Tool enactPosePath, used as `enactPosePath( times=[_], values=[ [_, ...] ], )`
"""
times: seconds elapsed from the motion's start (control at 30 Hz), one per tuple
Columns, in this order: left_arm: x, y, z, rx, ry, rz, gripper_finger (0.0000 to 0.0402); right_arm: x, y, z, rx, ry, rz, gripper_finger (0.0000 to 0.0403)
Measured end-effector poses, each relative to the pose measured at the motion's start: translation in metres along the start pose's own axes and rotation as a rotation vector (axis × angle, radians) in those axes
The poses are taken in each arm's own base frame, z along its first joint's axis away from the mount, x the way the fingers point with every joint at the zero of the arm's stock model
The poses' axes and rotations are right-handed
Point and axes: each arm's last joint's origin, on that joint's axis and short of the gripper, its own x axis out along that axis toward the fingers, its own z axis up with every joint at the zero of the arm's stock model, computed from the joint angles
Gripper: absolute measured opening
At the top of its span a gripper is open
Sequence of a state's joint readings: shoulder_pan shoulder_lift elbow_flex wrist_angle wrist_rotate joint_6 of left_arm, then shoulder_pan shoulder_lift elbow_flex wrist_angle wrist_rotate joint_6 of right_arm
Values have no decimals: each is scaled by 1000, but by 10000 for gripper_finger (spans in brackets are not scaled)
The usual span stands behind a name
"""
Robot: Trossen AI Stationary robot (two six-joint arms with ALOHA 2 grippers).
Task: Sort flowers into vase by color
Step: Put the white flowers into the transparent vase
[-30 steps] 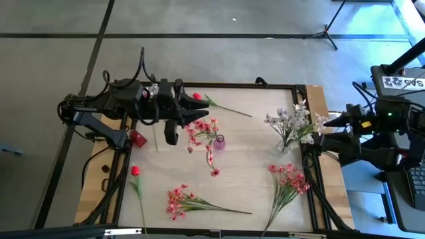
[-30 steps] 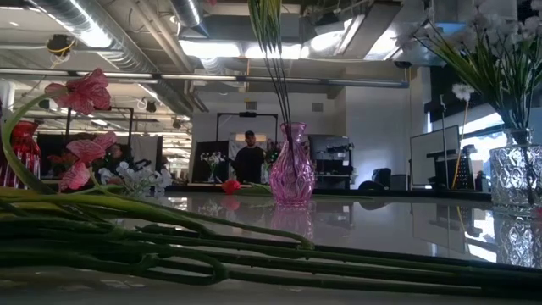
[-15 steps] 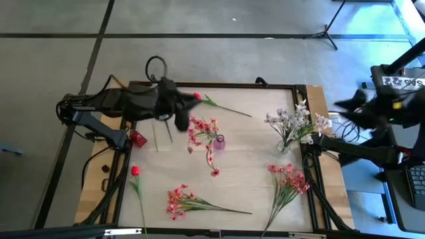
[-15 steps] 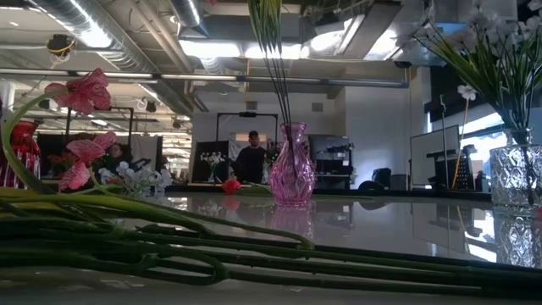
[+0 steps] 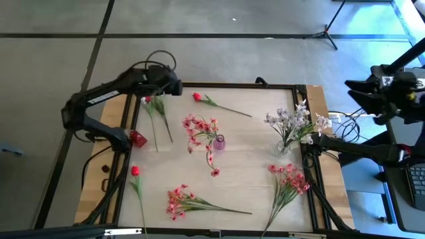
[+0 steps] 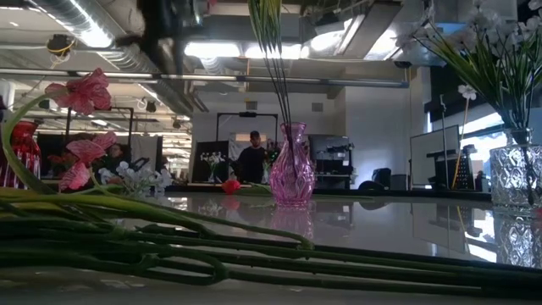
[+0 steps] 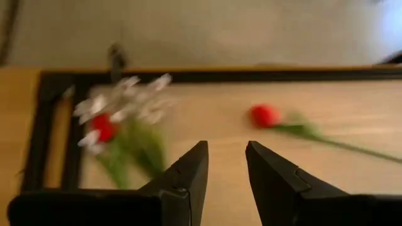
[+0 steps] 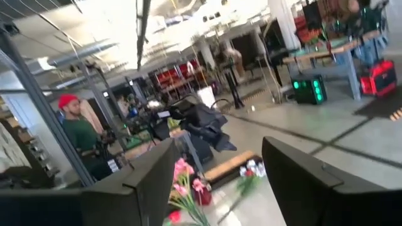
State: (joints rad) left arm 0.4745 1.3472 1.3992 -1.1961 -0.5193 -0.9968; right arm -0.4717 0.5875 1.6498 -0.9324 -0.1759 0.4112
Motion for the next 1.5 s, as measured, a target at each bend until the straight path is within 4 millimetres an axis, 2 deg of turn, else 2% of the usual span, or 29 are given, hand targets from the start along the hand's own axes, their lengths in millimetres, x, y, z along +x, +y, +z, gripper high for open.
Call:
enactPosePath(
  times=[0.17,0.33,0.53,0.77,0.93,1.17,1.27,1.37,1.5],
  values=[
    [62,19,-26,-66,68,131,106,15,-6,-8,40,88,-21,237],
    [107,35,-49,-106,176,130,106,24,-11,-15,61,132,-42,237],
    [140,51,-68,-143,215,183,106,29,-13,-18,89,144,-65,237],
    [176,54,-83,-230,207,234,106,30,-14,-19,92,151,-80,237],
    [194,50,-91,-206,207,278,106,29,-16,-23,106,197,-94,237],
    [208,41,-99,-208,180,286,99,28,-16,-27,116,239,-89,237],
    [207,38,-101,-200,180,277,70,28,-16,-27,117,243,-78,237],
    [206,35,-102,-205,161,253,21,28,-16,-27,117,246,-68,237],
    [195,26,-93,-196,169,156,11,29,-14,-25,113,237,-38,237]
  ],
)
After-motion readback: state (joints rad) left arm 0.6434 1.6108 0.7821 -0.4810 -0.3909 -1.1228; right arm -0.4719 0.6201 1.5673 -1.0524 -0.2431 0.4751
